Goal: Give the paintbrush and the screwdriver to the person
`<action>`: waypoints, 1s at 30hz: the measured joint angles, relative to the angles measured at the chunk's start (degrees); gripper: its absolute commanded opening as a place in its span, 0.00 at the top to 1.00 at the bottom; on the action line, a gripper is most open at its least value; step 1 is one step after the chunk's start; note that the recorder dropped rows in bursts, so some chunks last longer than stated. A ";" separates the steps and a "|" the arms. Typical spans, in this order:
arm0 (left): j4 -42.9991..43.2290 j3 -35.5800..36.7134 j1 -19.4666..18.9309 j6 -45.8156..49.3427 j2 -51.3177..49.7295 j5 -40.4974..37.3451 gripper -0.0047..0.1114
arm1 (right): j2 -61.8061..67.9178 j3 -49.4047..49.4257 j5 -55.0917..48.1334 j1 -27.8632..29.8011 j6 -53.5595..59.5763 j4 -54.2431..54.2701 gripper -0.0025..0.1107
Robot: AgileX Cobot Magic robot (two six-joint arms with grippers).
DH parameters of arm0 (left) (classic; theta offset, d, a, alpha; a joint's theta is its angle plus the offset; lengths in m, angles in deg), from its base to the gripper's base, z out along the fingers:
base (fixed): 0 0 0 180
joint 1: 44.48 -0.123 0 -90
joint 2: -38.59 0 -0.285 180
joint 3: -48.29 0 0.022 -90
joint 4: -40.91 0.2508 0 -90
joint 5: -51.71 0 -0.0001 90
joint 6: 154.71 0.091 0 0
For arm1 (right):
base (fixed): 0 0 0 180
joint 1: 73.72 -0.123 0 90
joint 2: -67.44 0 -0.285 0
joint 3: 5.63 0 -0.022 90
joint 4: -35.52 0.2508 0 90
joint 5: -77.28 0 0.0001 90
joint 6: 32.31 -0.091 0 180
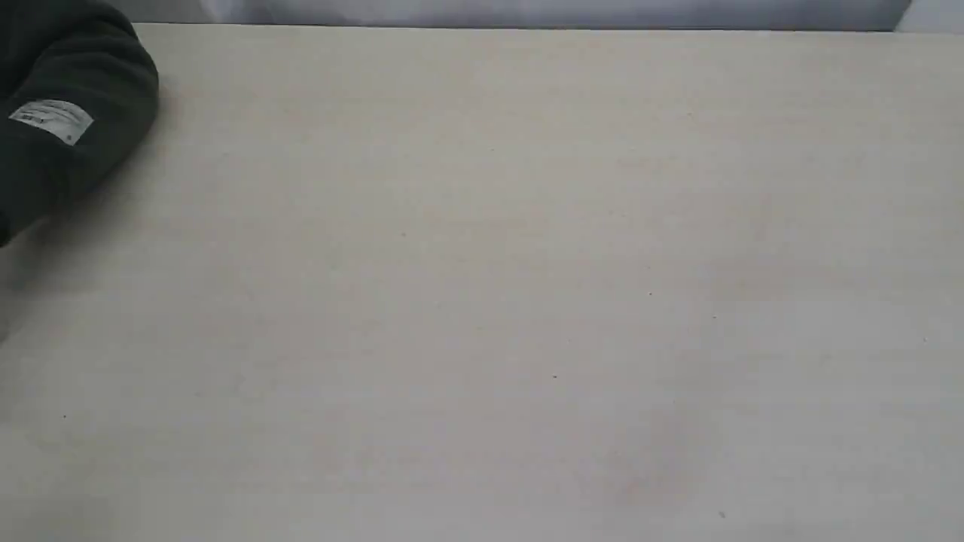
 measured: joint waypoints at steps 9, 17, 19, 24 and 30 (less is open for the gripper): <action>0.00 0.00 0.00 0.00 0.00 0.00 0.96 | 0.00 0.00 -3.75 0.00 14.08 10.92 0.71; 0.00 0.00 0.00 0.00 0.00 0.00 0.96 | 0.00 0.00 -4.98 0.00 20.84 16.02 0.71; 0.00 0.00 0.00 0.00 0.00 0.00 0.96 | 0.00 0.00 -4.98 0.00 20.92 16.12 0.71; 0.00 0.00 0.00 0.00 0.00 0.00 0.96 | 0.00 0.00 -4.98 0.00 20.51 16.49 0.71; 0.00 0.00 0.00 0.00 0.00 0.00 0.96 | 0.00 0.00 -5.09 0.00 19.83 16.49 0.71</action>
